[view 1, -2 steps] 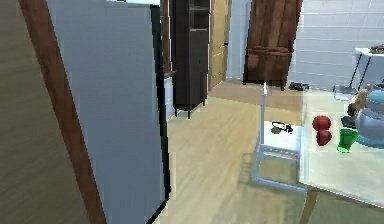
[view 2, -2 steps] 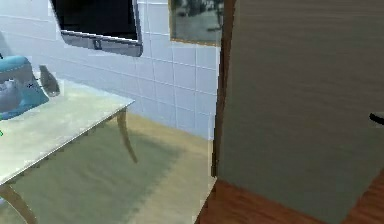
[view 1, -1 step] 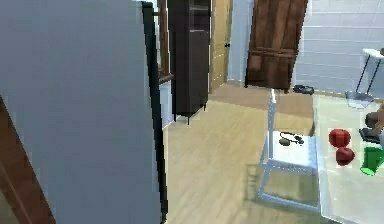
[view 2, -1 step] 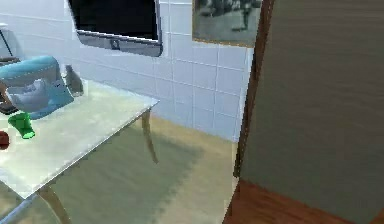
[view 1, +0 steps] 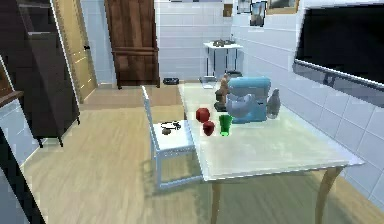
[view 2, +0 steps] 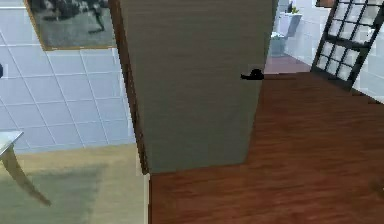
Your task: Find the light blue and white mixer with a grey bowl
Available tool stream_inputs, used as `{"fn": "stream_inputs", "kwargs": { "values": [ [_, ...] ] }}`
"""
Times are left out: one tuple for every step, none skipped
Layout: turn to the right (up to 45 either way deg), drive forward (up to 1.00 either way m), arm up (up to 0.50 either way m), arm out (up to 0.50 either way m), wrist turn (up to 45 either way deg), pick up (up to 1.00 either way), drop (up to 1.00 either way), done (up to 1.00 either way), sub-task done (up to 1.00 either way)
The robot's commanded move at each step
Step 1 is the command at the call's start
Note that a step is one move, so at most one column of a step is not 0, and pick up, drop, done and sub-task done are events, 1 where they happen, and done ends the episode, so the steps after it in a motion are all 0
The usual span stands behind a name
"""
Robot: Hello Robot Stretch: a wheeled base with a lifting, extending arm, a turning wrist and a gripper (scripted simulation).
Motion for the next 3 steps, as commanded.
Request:
{"fn": "stream_inputs", "kwargs": {
  "values": [
    [0.0, 0.60, 0.00, 0.00, 0.0, 0.00, 0.00, 0.00, 0.00],
    [24.0, 0.00, 0.00, 0.00, 0.0, 0.00, 0.00, 0.00, 0.00],
    [0.0, 0.00, 0.00, 0.00, 0.0, 0.00, 0.00, 1.00, 0.00]
  ]
}}
